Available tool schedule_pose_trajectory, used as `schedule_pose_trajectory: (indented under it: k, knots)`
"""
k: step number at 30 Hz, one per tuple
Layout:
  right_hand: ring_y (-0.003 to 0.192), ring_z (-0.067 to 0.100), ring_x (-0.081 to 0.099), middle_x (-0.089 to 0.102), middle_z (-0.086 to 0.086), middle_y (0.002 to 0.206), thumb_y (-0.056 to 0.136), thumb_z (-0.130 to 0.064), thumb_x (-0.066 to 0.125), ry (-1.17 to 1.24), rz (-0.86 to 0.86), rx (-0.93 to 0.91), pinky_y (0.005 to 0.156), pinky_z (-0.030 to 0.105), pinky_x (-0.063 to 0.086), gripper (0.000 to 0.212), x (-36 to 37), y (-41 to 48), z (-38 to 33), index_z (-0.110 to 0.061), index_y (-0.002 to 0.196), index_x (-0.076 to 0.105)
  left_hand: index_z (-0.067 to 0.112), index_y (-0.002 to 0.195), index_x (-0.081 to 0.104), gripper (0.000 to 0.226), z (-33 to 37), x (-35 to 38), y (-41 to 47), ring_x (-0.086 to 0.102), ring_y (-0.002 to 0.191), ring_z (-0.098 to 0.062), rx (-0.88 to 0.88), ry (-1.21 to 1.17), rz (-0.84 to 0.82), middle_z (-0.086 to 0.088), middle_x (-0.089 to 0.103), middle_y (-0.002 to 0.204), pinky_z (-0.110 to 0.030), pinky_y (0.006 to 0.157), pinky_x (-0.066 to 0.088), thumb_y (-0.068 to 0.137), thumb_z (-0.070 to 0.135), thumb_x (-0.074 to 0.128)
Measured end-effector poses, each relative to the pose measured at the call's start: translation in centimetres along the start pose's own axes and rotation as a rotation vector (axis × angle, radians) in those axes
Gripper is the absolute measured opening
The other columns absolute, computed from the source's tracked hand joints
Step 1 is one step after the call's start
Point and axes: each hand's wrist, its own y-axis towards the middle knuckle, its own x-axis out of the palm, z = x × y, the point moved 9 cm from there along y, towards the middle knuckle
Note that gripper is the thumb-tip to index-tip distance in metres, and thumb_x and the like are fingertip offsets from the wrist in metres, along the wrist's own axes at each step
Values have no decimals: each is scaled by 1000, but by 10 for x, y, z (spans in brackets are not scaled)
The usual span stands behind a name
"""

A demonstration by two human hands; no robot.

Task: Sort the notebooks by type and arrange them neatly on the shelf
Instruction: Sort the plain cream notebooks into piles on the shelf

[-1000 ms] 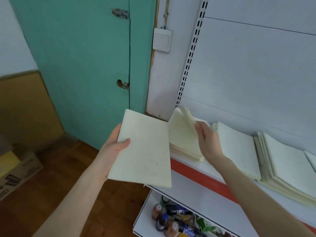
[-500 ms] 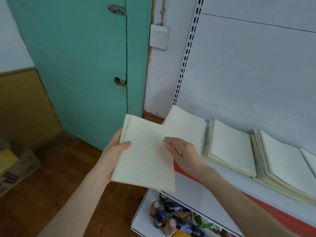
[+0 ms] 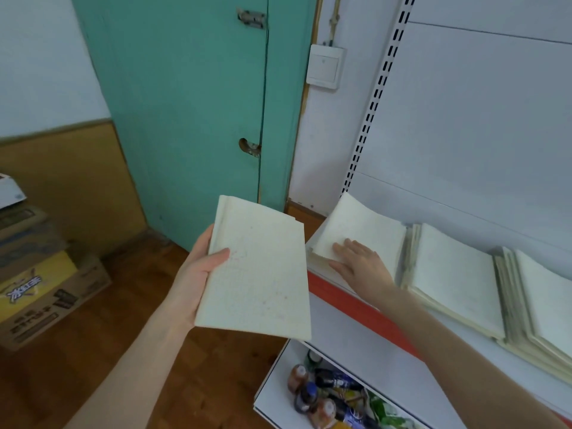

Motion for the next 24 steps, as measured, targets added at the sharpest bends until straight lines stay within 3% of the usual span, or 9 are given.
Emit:
schedule_pose_trajectory:
  k: [3,6,8,10,14,16,19,22,24]
  knots:
    - [138,21,29,37,5,146,99,-38,29,-22,24,-68,111,37,27,46,-6,-6,-8,-19,140,38,39,119,53,54,3,4,0,62,104,-28,13,0,-23,-1,64,113,-47,78,51,68,21,60]
    - [129,20,43,51,3,136,100,-29,33,322,141,14,104,23,29,40,-36,-13,0,-15,136,46,37,120,53,54,4,10,2,64,101,-25,26,-4,-46,-1,64,114,-44,74,52,69,21,59]
    - [100,10,58,63,-5,108,100,-30,34,562,289,132,83,15,38,40,-65,-22,9,-14,134,48,35,124,52,56,3,15,3,64,101,-25,31,-15,-66,-1,64,114,-42,73,53,70,21,59]
    - [76,-6,47,53,-19,86,99,-31,34,613,386,146,66,9,34,42,-89,-36,0,-15,136,46,33,126,50,58,1,21,4,65,101,-24,38,-23,-75,0,64,114,-41,71,53,70,21,59]
    - [127,8,41,46,-1,140,96,-41,26,547,262,-192,107,20,33,50,-87,-80,-83,-20,139,40,31,131,46,58,-3,38,10,63,104,-23,43,-36,-80,-2,62,119,-41,76,53,74,41,58]
    - [124,23,50,52,9,136,99,-41,15,266,263,-367,103,35,41,53,-68,-101,-127,-17,135,44,27,132,45,62,-6,48,11,60,111,-26,24,-72,-102,-6,58,126,-49,87,50,76,50,58]
    - [117,28,57,59,6,128,101,-40,8,5,209,-432,90,40,51,48,-37,-107,-145,-21,129,43,29,130,47,57,-12,49,10,58,113,-30,-4,-107,-104,-6,59,125,-51,88,49,77,33,69]
    - [134,12,35,40,-6,143,97,-45,22,326,193,-480,111,29,29,50,-53,-109,-138,-22,137,42,36,129,48,60,-11,45,10,60,108,-29,9,-96,-95,-3,62,120,-48,82,52,76,16,66]
    - [131,-5,29,35,-15,140,94,-41,31,669,174,-275,111,13,23,43,-68,-105,-109,-28,133,42,37,130,46,65,-7,46,9,60,107,-29,29,-67,-103,-3,61,120,-47,80,52,72,17,65]
